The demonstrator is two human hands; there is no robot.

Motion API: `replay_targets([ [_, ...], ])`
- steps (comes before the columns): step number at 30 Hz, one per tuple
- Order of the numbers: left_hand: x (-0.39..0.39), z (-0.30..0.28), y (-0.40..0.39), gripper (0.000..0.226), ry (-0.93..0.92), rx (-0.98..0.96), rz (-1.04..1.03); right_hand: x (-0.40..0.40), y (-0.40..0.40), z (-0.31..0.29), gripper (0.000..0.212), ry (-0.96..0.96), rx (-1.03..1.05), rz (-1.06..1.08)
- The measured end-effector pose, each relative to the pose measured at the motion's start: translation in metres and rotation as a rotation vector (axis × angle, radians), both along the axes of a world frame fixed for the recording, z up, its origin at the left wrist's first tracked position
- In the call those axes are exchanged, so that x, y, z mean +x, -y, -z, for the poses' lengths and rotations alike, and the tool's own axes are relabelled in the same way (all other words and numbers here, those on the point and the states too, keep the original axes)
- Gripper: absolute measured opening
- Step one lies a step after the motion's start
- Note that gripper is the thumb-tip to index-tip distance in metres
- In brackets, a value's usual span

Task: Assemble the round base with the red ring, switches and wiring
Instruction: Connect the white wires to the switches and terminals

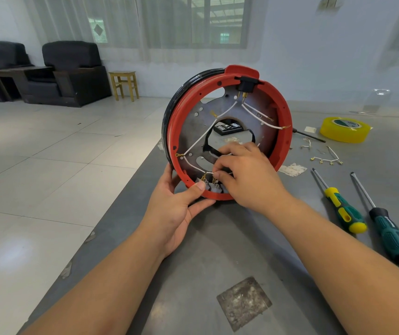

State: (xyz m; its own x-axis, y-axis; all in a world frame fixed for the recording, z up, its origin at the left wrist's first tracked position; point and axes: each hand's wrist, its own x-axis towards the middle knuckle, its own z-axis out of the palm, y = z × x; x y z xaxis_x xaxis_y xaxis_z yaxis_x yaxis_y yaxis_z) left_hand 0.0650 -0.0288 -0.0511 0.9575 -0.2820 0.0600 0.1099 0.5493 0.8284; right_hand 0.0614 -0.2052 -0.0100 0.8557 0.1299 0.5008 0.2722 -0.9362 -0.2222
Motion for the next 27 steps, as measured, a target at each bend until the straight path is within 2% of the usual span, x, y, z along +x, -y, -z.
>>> replay_targets([
  [14,0.0015,0.0012,0.0006,0.055,-0.013,-0.009,-0.010,0.0024,-0.0005,0.0014,0.010,0.028,0.093,-0.004],
  [27,0.0015,0.0005,0.0011,0.055,-0.019,0.006,-0.010,0.0019,0.0011,0.0002,0.009,0.009,0.090,-0.016],
])
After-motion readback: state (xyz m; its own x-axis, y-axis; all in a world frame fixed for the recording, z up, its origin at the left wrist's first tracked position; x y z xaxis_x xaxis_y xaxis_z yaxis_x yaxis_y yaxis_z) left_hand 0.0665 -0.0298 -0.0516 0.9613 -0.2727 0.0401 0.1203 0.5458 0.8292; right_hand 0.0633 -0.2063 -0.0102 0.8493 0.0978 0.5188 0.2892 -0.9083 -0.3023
